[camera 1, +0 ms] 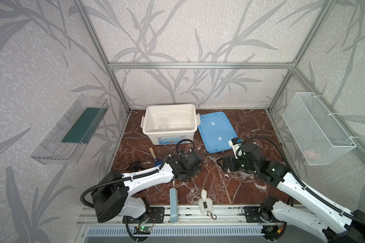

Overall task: Organize the chemistry lab equipment
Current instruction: 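Lower the left gripper over the clear plastic pipette and close on it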

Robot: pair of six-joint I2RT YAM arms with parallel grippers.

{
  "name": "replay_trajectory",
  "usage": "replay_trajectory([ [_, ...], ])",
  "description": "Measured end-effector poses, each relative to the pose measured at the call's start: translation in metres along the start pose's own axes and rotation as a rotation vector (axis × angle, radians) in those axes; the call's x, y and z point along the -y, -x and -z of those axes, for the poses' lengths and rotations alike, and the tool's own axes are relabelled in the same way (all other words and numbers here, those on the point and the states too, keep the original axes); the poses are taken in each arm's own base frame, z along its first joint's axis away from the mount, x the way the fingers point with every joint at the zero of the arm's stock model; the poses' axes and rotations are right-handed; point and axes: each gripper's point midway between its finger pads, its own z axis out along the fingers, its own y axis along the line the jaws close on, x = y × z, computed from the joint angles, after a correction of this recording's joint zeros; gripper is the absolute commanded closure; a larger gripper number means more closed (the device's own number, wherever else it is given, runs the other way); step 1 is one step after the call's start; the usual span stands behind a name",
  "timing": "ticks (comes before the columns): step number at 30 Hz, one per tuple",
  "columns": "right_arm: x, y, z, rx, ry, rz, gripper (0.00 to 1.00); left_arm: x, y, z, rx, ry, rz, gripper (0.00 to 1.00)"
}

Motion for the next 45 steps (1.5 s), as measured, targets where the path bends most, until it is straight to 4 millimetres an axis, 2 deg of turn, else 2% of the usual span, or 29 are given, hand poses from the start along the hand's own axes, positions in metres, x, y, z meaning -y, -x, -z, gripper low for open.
replay_trajectory([
  [2, 0.002, -0.002, -0.004, -0.015, -0.008, -0.002, 0.01, -0.012, -0.001, -0.007, 0.007, 0.021, 0.046, 0.45],
  [4, 0.003, -0.003, -0.006, -0.022, -0.012, -0.003, 0.01, -0.016, -0.001, -0.009, 0.017, 0.033, 0.071, 0.47],
  [14, 0.006, -0.004, -0.008, -0.017, -0.028, -0.003, 0.01, 0.003, 0.006, -0.018, 0.043, 0.029, 0.115, 0.53],
  [27, 0.012, -0.006, -0.009, -0.013, -0.050, 0.001, 0.01, -0.006, 0.001, -0.036, 0.033, 0.090, 0.119, 0.57],
  [37, 0.015, -0.007, -0.009, -0.012, -0.064, 0.005, 0.01, -0.010, -0.002, -0.044, 0.020, 0.113, 0.127, 0.67],
  [45, 0.016, -0.005, -0.010, -0.008, -0.069, 0.008, 0.01, -0.014, -0.004, -0.049, 0.018, 0.134, 0.131, 0.83],
])
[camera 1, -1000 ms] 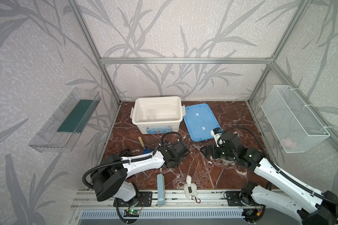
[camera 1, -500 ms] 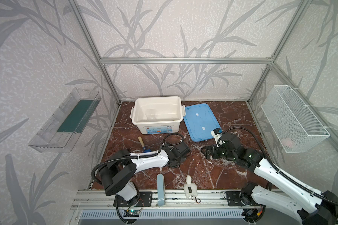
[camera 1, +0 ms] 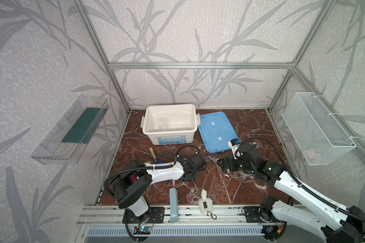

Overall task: Organize the chemistry lab equipment
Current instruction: 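Lower the left gripper over the clear plastic pipette and close on it, then carry the pipette over the bin with the left gripper while the right follows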

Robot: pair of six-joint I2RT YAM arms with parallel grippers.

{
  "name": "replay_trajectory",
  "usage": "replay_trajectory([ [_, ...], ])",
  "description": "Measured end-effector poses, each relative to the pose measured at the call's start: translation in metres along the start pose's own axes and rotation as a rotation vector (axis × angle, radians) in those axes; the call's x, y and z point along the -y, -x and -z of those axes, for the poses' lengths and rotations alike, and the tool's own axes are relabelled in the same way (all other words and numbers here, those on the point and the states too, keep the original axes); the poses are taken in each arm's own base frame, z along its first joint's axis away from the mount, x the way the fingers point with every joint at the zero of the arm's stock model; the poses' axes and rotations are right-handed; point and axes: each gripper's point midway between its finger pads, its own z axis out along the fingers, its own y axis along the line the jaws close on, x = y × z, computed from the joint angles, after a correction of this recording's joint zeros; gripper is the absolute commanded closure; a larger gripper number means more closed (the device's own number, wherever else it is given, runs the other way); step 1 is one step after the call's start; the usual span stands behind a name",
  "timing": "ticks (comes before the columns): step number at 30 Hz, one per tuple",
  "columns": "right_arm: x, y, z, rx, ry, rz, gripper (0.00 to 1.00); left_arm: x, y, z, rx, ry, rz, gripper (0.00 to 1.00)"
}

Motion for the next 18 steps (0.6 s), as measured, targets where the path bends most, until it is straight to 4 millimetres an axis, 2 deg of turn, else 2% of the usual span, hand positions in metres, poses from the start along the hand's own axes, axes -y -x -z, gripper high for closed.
replay_trajectory([
  [2, 0.000, 0.001, 0.000, 0.004, 0.002, 0.001, 0.01, 0.000, 0.000, -0.002, 0.001, 0.003, 0.002, 0.90],
  [5, 0.000, 0.002, -0.001, 0.010, 0.003, 0.000, 0.01, 0.002, 0.000, -0.003, 0.000, 0.005, 0.002, 0.91],
  [8, 0.001, 0.000, -0.002, 0.005, 0.000, -0.001, 0.01, 0.003, 0.000, -0.003, 0.001, 0.003, 0.003, 0.98],
  [12, 0.002, 0.001, -0.002, 0.006, -0.003, -0.004, 0.01, 0.003, 0.001, -0.002, 0.003, 0.007, -0.005, 0.99],
  [15, 0.002, 0.001, -0.002, 0.007, -0.003, -0.004, 0.01, 0.004, 0.003, 0.005, 0.009, 0.004, -0.013, 0.99],
  [18, 0.002, 0.001, -0.002, 0.007, -0.003, -0.005, 0.01, 0.010, 0.007, 0.024, 0.022, -0.035, -0.022, 0.99],
])
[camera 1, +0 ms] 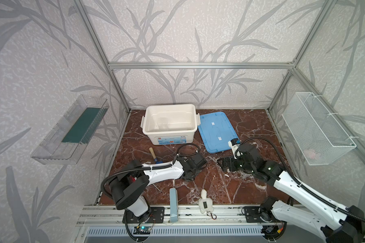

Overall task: Organize the chemistry lab equipment
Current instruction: 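Carry the pipette over the bin with the left gripper while the right follows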

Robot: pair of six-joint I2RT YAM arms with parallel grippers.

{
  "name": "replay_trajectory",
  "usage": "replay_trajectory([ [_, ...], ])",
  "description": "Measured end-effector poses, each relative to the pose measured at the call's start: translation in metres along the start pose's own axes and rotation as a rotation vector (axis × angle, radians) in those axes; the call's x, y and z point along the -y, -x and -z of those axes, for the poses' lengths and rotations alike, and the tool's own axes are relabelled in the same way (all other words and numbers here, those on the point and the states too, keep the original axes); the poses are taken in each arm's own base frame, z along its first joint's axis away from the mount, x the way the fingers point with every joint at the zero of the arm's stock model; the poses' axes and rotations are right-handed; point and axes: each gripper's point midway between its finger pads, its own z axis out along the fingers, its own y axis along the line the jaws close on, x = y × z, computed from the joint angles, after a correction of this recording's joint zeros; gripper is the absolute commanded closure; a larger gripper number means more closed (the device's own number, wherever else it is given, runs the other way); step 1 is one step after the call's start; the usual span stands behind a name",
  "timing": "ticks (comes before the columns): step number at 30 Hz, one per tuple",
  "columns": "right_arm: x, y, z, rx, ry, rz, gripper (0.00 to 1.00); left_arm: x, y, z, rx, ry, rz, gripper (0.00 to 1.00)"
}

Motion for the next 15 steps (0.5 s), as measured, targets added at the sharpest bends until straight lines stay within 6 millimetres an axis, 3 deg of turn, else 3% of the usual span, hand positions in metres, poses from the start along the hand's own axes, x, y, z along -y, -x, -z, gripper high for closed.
replay_trajectory([
  [10, 0.000, 0.001, 0.000, 0.000, 0.001, -0.001, 0.01, 0.022, 0.017, 0.107, 0.117, -0.246, -0.125, 1.00],
  [12, -0.007, 0.006, 0.002, 0.009, 0.031, 0.006, 0.01, 0.030, 0.021, 0.128, 0.137, -0.306, -0.184, 1.00],
  [15, -0.034, 0.025, 0.009, 0.058, 0.158, 0.022, 0.01, 0.048, 0.032, 0.161, 0.185, -0.369, -0.288, 1.00],
])
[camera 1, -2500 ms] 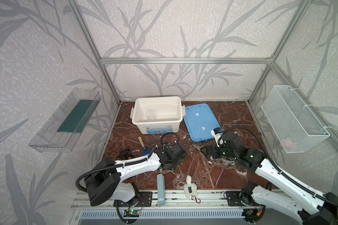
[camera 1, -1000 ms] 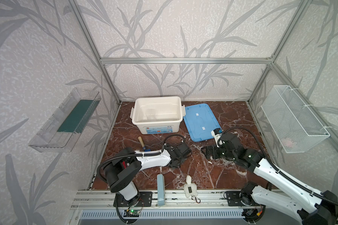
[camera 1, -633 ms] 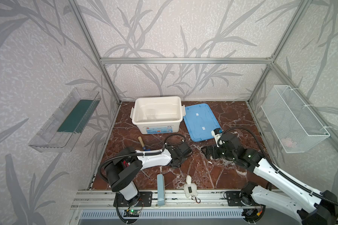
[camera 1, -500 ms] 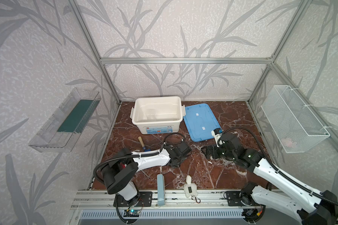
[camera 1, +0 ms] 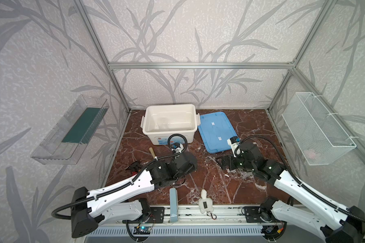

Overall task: Organize the chemistry lab equipment
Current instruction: 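Carry the pipette over the bin with the left gripper while the right follows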

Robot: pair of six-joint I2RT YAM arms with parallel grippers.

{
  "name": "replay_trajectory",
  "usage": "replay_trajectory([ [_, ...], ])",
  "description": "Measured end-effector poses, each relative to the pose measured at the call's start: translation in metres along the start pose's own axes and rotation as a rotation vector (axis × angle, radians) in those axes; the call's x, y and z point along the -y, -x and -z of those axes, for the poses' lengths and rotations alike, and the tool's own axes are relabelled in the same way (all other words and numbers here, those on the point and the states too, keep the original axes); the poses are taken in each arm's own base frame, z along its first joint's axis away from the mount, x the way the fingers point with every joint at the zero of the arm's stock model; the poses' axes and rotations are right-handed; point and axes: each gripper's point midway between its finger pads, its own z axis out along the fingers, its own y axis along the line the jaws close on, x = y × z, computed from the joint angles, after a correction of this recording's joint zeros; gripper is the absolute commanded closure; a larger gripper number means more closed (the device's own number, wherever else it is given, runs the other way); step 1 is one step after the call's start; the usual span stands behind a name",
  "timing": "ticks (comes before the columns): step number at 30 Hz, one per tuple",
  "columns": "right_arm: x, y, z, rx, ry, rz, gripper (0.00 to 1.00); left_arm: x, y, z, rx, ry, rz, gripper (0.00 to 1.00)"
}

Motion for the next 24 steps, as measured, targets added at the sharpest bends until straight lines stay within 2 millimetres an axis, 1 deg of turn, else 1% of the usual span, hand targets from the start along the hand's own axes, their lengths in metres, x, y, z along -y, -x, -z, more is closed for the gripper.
replay_trajectory([
  [2, -0.024, 0.021, 0.002, 0.042, 0.100, 0.013, 0.01, 0.023, 0.022, 0.016, 0.030, -0.032, -0.081, 1.00],
  [4, -0.048, 0.046, 0.005, 0.072, 0.177, 0.028, 0.01, 0.042, 0.047, 0.028, 0.061, -0.054, -0.141, 1.00],
  [6, -0.070, 0.073, 0.008, 0.107, 0.246, 0.046, 0.01, 0.054, 0.076, 0.034, 0.093, -0.067, -0.173, 1.00],
  [8, -0.092, 0.103, 0.012, 0.152, 0.308, 0.067, 0.01, 0.055, 0.105, 0.035, 0.129, -0.061, -0.196, 1.00],
  [10, -0.106, 0.124, 0.014, 0.184, 0.345, 0.075, 0.01, 0.050, 0.129, 0.033, 0.151, -0.041, -0.215, 1.00],
  [12, -0.115, 0.139, 0.012, 0.202, 0.366, 0.074, 0.01, 0.042, 0.149, 0.028, 0.156, -0.015, -0.224, 1.00],
  [15, -0.121, 0.156, 0.001, 0.201, 0.371, 0.057, 0.01, 0.033, 0.177, 0.010, 0.129, 0.011, -0.226, 1.00],
  [17, -0.121, 0.165, -0.011, 0.191, 0.353, 0.040, 0.01, 0.028, 0.191, -0.009, 0.094, 0.019, -0.230, 1.00],
  [21, -0.115, 0.178, -0.036, 0.155, 0.297, 0.022, 0.01, 0.013, 0.209, -0.053, 0.010, 0.029, -0.214, 1.00],
  [24, -0.108, 0.182, -0.053, 0.129, 0.249, 0.015, 0.01, -0.001, 0.214, -0.090, -0.072, 0.017, -0.175, 1.00],
])
